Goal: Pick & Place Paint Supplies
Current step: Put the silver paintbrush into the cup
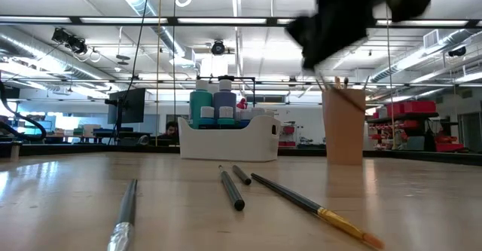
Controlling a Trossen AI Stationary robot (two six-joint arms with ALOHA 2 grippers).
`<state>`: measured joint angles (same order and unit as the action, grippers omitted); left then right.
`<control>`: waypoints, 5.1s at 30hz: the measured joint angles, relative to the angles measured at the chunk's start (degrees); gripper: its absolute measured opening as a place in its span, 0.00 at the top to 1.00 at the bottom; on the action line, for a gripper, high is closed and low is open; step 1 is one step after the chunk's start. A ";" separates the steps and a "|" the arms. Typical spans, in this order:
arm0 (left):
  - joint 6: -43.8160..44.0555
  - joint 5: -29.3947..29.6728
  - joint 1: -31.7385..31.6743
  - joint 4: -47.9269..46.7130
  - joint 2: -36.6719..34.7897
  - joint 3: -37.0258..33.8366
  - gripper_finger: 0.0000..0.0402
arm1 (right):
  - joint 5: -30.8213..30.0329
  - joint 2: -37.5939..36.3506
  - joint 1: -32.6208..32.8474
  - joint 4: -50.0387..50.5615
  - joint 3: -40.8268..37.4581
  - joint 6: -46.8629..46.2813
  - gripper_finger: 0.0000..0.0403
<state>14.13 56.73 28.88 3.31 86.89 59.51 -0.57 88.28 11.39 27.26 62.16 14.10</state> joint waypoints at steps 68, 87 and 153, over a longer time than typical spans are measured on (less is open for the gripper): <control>33.03 -28.96 -6.65 -12.70 5.09 0.07 0.83 | -20.33 -31.99 -1.49 -73.67 -50.12 -3.87 0.69; 51.22 -40.21 -9.90 -11.97 18.97 0.11 0.72 | -12.25 -31.62 0.08 -82.48 -50.04 4.32 0.69; 8.52 -21.64 -6.35 7.72 -1.18 0.11 1.00 | 2.94 -21.74 0.97 -81.47 -43.93 -16.04 0.63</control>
<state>22.65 35.09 22.54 11.03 85.71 59.61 2.37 66.54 12.35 -54.21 18.23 -1.94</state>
